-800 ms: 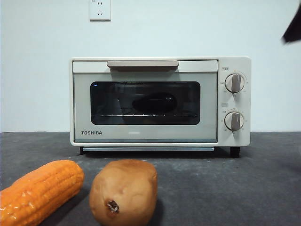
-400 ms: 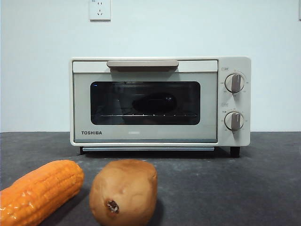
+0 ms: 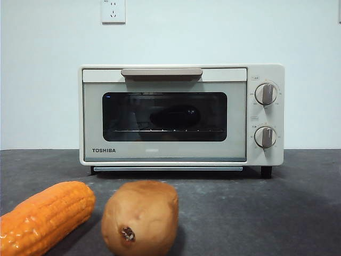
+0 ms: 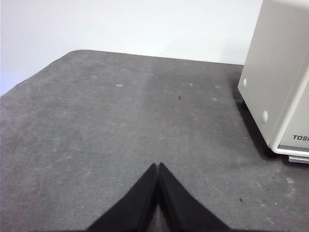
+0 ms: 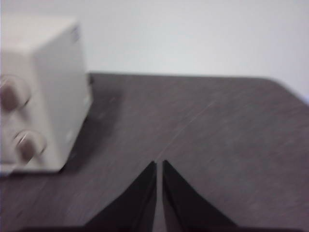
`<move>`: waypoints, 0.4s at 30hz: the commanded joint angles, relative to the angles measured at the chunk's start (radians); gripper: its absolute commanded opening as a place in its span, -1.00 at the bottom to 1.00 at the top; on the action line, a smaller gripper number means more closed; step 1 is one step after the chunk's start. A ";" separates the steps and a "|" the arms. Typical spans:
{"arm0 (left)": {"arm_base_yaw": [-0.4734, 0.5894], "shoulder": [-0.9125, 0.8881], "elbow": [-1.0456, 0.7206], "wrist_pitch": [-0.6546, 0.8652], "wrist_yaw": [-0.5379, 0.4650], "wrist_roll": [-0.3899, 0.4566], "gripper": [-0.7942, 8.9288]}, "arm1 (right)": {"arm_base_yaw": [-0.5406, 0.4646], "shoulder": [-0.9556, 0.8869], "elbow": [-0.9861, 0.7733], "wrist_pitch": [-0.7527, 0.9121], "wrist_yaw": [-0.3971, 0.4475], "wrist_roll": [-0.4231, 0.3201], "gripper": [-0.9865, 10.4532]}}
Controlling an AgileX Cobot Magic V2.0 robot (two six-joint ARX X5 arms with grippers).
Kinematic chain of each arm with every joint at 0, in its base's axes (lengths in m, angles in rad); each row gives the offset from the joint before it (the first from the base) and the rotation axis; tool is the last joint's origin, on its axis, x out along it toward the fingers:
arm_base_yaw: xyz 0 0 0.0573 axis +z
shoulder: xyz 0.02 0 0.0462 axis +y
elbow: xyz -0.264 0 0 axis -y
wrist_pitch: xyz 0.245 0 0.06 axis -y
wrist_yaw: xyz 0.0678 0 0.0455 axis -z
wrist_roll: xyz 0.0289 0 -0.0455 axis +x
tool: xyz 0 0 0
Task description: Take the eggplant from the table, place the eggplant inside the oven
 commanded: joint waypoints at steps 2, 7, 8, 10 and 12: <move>0.001 -0.001 -0.017 0.014 0.000 0.016 -0.83 | -0.002 -0.031 -0.070 0.006 -0.044 0.014 -0.82; 0.001 -0.001 -0.017 0.014 0.000 0.016 -0.83 | -0.002 -0.086 -0.162 0.006 -0.032 0.019 -0.82; 0.001 -0.001 -0.017 0.014 0.000 0.015 -0.83 | -0.002 -0.098 -0.177 0.006 -0.027 0.018 -0.82; 0.001 -0.001 -0.017 0.014 0.000 0.016 -0.83 | -0.002 -0.115 -0.192 0.013 -0.027 0.019 -0.82; 0.001 -0.002 -0.017 0.014 0.000 0.016 -0.83 | -0.002 -0.122 -0.191 0.040 -0.029 0.019 -0.82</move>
